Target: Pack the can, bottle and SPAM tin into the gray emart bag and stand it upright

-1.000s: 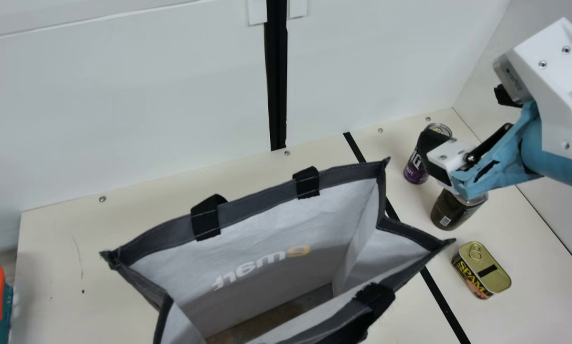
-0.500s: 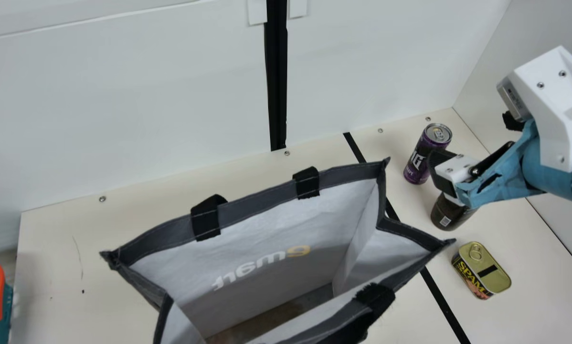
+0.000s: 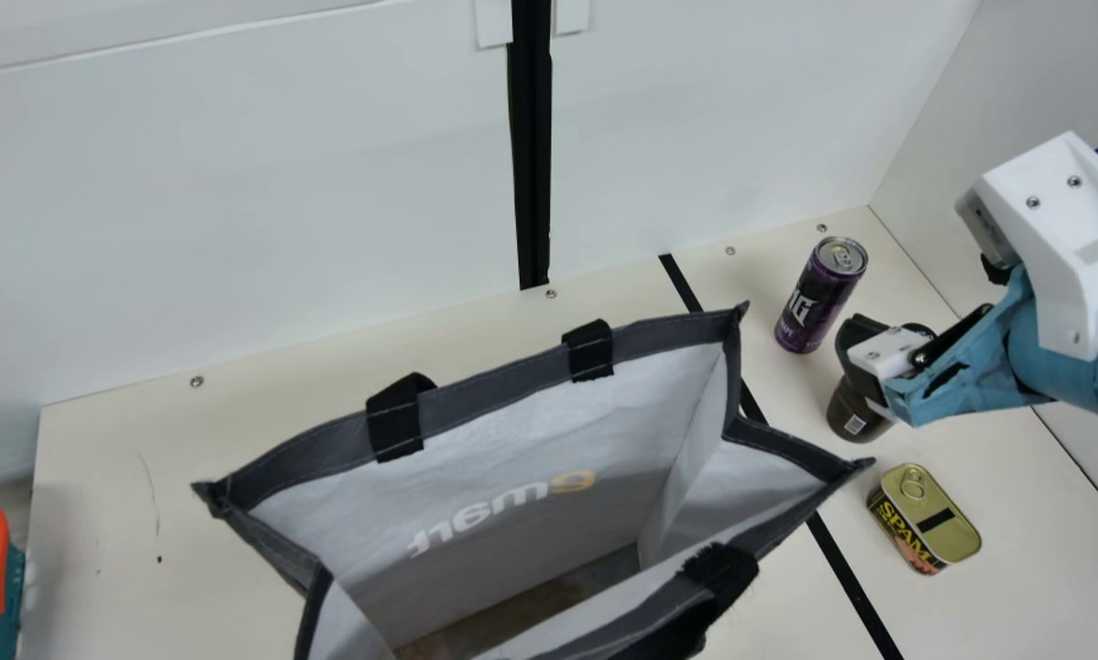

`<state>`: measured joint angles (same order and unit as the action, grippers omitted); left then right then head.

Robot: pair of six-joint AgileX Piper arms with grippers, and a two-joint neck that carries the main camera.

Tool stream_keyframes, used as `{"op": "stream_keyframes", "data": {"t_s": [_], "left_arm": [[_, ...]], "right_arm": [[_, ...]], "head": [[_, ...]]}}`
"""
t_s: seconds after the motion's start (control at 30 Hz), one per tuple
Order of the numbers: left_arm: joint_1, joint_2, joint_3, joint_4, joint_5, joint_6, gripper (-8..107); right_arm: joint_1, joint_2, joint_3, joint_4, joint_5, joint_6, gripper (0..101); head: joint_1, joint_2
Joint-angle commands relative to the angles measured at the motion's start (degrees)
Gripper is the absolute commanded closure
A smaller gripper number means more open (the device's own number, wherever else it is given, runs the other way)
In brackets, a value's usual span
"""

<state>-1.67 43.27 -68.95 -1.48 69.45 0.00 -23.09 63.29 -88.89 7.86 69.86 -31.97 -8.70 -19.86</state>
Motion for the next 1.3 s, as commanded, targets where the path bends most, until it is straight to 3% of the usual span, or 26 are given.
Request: {"op": "stream_keyframes", "data": {"t_s": [0.0, 1.27], "left_arm": [[0.0, 0.0, 0.0, 0.0, 0.0, 0.0, 9], [-0.4, 0.1, 0.1, -0.1, -0.1, 0.0, 9]], "right_arm": [[0.0, 0.0, 0.0, 0.0, 0.0, 0.0, 6], [0.0, 0.0, 0.0, 0.0, 0.0, 0.0, 6]], "head": [[-1.3, -0.1], [-1.3, -0.1]]}}
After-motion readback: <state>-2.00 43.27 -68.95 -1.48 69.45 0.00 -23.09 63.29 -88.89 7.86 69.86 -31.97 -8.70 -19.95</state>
